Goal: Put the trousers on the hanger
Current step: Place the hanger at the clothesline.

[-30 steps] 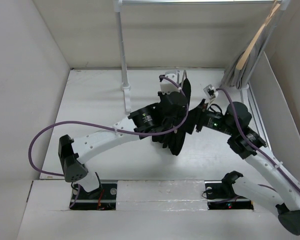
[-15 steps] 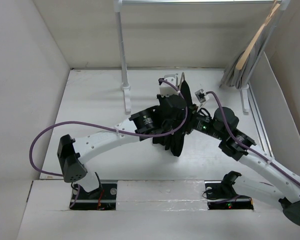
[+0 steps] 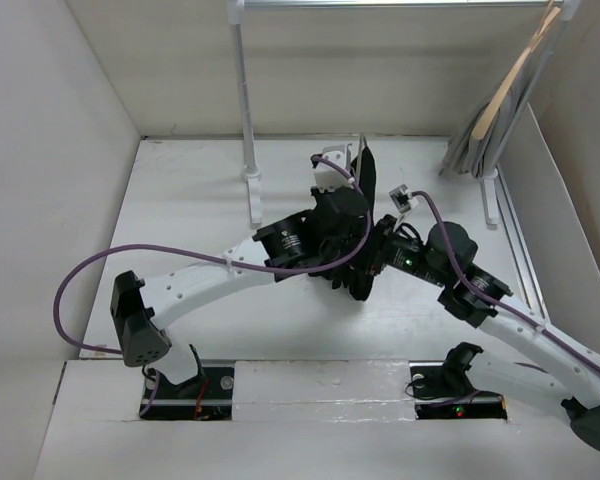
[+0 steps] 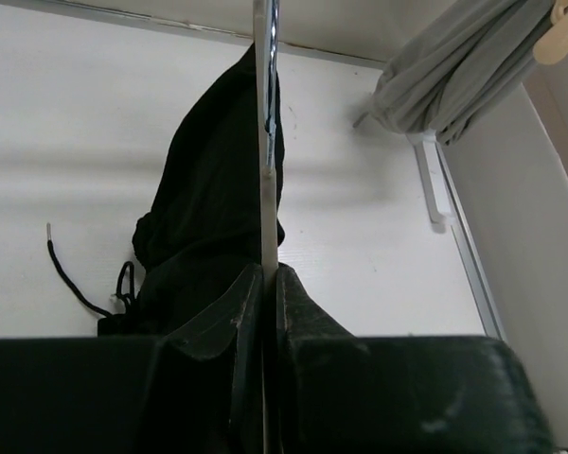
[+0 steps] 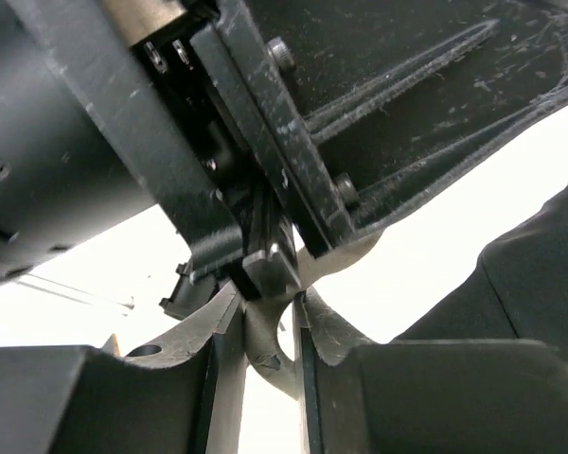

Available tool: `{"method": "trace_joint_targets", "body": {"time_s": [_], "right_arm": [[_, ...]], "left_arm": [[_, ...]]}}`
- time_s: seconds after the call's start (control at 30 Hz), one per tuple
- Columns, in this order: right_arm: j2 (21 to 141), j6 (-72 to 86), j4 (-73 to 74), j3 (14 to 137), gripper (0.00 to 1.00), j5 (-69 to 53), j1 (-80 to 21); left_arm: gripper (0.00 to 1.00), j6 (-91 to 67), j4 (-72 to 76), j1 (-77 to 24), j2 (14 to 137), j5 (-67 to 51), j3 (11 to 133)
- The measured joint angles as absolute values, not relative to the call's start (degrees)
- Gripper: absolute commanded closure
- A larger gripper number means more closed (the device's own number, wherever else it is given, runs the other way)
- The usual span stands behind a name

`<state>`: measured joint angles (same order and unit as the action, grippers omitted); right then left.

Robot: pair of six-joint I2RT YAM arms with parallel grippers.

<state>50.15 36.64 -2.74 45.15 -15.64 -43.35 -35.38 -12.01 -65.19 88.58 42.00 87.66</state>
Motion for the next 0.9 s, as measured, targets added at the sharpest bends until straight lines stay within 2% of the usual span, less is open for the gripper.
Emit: {"method": "trace_joint_targets", "body": {"time_s": [0.03, 0.07, 0.1, 0.13, 0.33, 0.6, 0.9], "right_arm": [[49.5, 36.2, -2.2, 45.1, 1.00, -15.1, -43.5], [48.9, 35.9, -1.9, 45.1, 1.00, -14.9, -43.6], [48.4, 35.6, -1.4, 45.1, 1.00, -14.5, -43.5], [47.9, 35.4, -1.1, 45.1, 1.00, -14.4, -43.1], [48.7, 34.1, 0.0, 46.1, 1.00, -15.7, -38.0], [52.8, 33.3, -0.6, 52.6, 1.00, -21.5, -30.7], [63.9, 36.1, -7.4, 68.3, 1.00, -31.2, -17.8]], "left_arm": [[0.88, -35.4, -11.9, -65.3, 88.4, 41.7, 87.7], [0.66, -35.5, -11.8, -65.3, 88.2, 41.3, 87.7], [0.57, -35.4, -11.7, -65.4, 87.8, 40.9, 87.7], [0.42, -35.6, -11.6, -65.5, 87.5, 40.6, 87.7], [0.31, -36.0, -11.2, -65.5, 83.4, 37.6, 90.0], [0.31, -35.7, -11.0, -63.9, 75.4, 35.8, 93.9], [0.33, -34.5, -12.0, -63.6, 69.6, 34.2, 93.8]]}}
